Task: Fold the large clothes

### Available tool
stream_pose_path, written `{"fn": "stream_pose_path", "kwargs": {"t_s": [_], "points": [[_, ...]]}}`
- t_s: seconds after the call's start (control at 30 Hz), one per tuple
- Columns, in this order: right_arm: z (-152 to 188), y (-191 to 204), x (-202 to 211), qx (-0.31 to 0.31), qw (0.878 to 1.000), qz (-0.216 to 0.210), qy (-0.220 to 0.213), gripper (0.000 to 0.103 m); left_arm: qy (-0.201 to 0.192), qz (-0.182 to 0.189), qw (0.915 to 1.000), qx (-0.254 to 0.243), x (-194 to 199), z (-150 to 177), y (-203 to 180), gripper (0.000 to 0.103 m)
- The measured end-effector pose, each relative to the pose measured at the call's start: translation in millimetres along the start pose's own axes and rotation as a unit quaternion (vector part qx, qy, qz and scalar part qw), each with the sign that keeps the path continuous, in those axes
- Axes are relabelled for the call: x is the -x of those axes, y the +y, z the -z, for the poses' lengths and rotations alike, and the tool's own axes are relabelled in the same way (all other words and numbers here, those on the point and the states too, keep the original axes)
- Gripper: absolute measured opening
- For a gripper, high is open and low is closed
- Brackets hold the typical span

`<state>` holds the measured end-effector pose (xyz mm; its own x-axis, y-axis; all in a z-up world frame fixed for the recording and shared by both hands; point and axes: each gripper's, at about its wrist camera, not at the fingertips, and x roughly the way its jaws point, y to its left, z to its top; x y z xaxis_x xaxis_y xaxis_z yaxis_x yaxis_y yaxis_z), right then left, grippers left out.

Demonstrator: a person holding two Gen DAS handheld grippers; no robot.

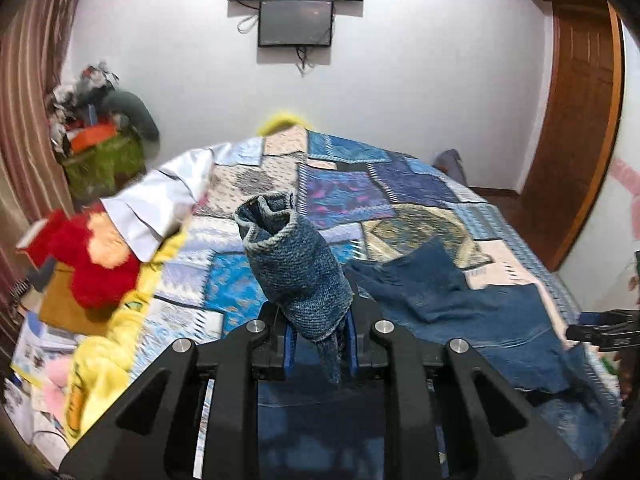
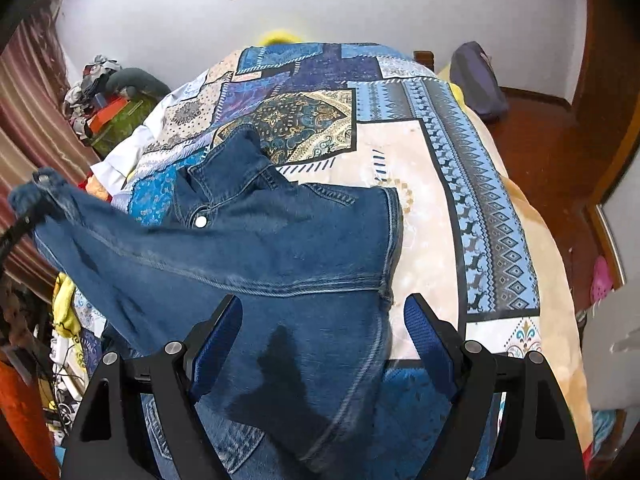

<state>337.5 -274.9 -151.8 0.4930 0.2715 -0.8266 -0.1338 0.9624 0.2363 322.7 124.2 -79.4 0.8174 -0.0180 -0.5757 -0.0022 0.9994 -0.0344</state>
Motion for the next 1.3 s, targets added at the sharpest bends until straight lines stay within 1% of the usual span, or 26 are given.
{"fn": "stream_pose_path", "kwargs": {"t_s": [0.07,0.13,0.17,0.2,0.27,0.3,0.33,0.37,0.4,0.43,0.5,0.57,0.6,0.67,0.7,0.8,0.87,0.93,1.0,1.1,1.13,1.17,1.2,1.23,1.27,1.3], "points": [[3.1,-1.1,-9.6,-0.001,1.0,0.0,0.013,0.082,0.024,0.004,0.9997,0.002,-12.7,10.8,8.7,0.02],[9.7,-2.8,-26.7,0.002,0.999,0.005,0.04,0.082,0.064,-0.006,0.9979,0.002,-33.5,27.8,17.0,0.022],[13.0,-3.7,-34.8,0.003,0.999,0.008,0.053,0.082,0.092,-0.008,0.9957,0.005,-45.1,40.0,22.7,0.023],[16.2,-4.6,-40.6,0.003,0.998,0.009,0.062,0.082,0.117,-0.01,0.993,0.01,-56.6,51.1,28.7,0.026],[21.3,-9.5,-50.5,-0.007,0.997,-0.002,0.075,0.082,0.179,-0.006,0.9833,0.033,-81.6,80.8,46.3,0.029],[22.2,-13.2,-52.0,-0.019,0.997,-0.008,0.076,0.084,0.205,-0.004,0.9778,0.042,-90.9,94.3,53.5,0.035],[22.0,-15.5,-53.0,-0.025,0.997,-0.012,0.078,0.085,0.224,-0.003,0.9734,0.05,-96.8,105.1,58.9,0.038],[21.8,-17.5,-53.7,-0.03,0.996,-0.018,0.081,0.085,0.241,-0.002,0.9689,0.056,-101.4,117.6,64.8,0.043],[21.4,-19.8,-54.0,-0.035,0.996,-0.023,0.084,0.085,0.251,-0.004,0.9664,0.057,-102.7,127.3,67.2,0.049],[22.1,-21.1,-54.3,-0.036,0.995,-0.025,0.086,0.085,0.259,-0.011,0.9641,0.055,-101.9,136.6,71.4,0.051],[22.1,-21.5,-54.0,-0.034,0.995,-0.027,0.089,0.085,0.262,-0.015,0.9632,0.057,-93.9,145.0,76.1,0.069],[21.2,-19.1,-53.7,-0.029,0.995,-0.023,0.09,0.085,0.26,-0.008,0.9631,0.071,-85.1,148.5,85.3,0.078],[20.3,-18.1,-52.7,-0.024,0.995,-0.021,0.091,0.085,0.263,-0.001,0.9618,0.077,-80.4,148.5,90.0,0.08],[16.5,-15.1,-51.3,-0.018,0.995,-0.021,0.093,0.085,0.269,0.01,0.96,0.077,-71.2,145.7,94.1,0.08],[14.1,-14.7,-49.8,-0.014,0.995,-0.023,0.095,0.085,0.269,0.007,0.9605,0.071,-65.9,142.8,94.0,0.08],[4.5,-16.5,-44.5,-0.006,0.996,-0.026,0.089,0.085,0.255,-0.013,0.9659,0.043,-58.0,127.4,99.0,0.081],[-6.5,-18.7,-39.4,-0.004,0.997,-0.025,0.077,0.085,0.246,-0.018,0.9679,0.047,-63.0,112.8,107.3,0.081],[-20.3,-21.9,-35.7,-0.007,0.998,-0.024,0.062,0.085,0.246,-0.014,0.9675,0.059,-77.0,102.2,116.3,0.081],[-34.3,-26.1,-35.8,-0.015,0.998,-0.027,0.05,0.085,0.252,-0.002,0.9648,0.075,-93.2,95.2,123.0,0.081],[-50.8,-32.2,-43.6,-0.027,0.998,-0.028,0.04,0.085,0.275,0.019,0.9549,0.112,-132.5,93.1,127.8,0.081],[-56.1,-35.3,-49.8,-0.033,0.998,-0.03,0.039,0.085,0.281,0.023,0.9524,0.117,-141.4,94.4,127.3,0.08],[-60.3,-38.2,-56.5,-0.038,0.998,-0.032,0.041,0.085,0.288,0.027,0.9498,0.12,-155.0,96.0,126.2,0.077],[-64.8,-42.8,-67.2,-0.047,0.997,-0.036,0.049,0.085,0.291,0.028,0.949,0.119,-162.1,96.6,124.0,0.071],[-66.8,-45.7,-74.5,-0.054,0.996,-0.039,0.055,0.084,0.294,0.03,0.9484,0.115,-170.9,96.9,121.0,0.068],[-68.1,-48.4,-83.2,-0.062,0.995,-0.043,0.062,0.08,0.297,0.033,0.9479,0.11,-179.7,96.5,116.8,0.062],[-69.3,-50.7,-92.0,-0.069,0.994,-0.047,0.069,0.07,0.299,0.033,0.9478,0.107,-184.9,96.0,114.1,0.056]]}}
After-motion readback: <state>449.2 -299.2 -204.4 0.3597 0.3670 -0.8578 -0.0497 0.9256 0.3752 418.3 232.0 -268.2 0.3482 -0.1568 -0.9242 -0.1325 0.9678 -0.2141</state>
